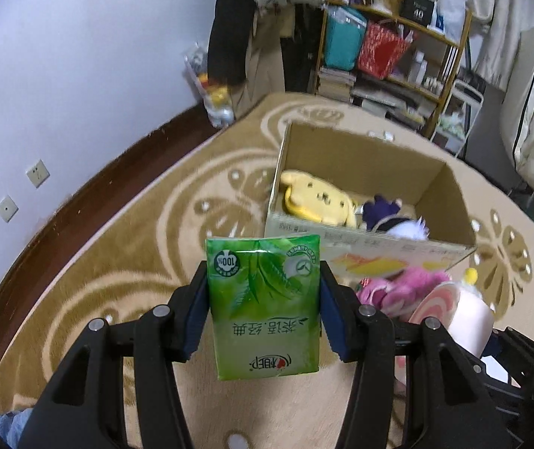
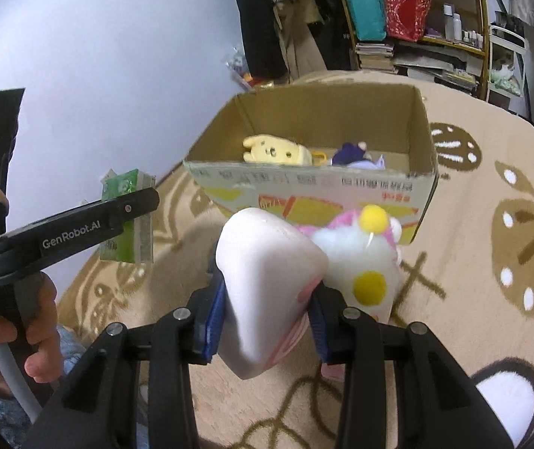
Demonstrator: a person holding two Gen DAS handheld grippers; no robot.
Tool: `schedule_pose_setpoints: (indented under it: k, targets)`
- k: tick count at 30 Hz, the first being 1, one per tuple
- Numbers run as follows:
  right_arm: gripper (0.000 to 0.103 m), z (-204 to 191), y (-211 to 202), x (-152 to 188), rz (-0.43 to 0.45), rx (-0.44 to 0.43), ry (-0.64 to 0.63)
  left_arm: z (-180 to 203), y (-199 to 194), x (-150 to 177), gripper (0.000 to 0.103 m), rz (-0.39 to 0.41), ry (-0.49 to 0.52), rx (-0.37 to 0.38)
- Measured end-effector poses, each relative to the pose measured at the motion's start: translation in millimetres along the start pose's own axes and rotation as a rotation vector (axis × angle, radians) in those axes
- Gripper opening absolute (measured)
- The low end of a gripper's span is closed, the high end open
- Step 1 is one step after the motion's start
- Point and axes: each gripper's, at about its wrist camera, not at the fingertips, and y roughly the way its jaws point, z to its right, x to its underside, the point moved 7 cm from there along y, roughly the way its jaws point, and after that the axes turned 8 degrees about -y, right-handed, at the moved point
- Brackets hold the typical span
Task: Organize soft objects
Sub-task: 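Carry the green tissue pack and pink cube plush up over the box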
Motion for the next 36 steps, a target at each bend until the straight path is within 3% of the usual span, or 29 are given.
schedule_pose_setpoints:
  k: [4, 13, 20, 30, 36]
  targets:
    - [0.042, 3, -4, -10, 0.029, -0.007, 0.016, 5, -9, -8, 0.052, 0.039, 0.005, 0.01]
    - [0.045, 7, -5, -14, 0.035, -0.016, 0.027, 6, -12, -11, 0.052, 0.047, 0.001, 0.016]
    - [0.049, 17, 24, 9, -0.097, -0.008, 0.074, 10, -12, -9, 0.052, 0.047, 0.019, 0.013]
    - [0.049, 42, 31, 21, -0.164, 0.088, 0.105, 11, -13, -9, 0.052, 0.054, 0.012, 0.018]
    - [0.048, 48, 10, 4, -0.087, 0.089, 0.105, 11, -16, -14, 0.052, 0.078, 0.012, 0.007]
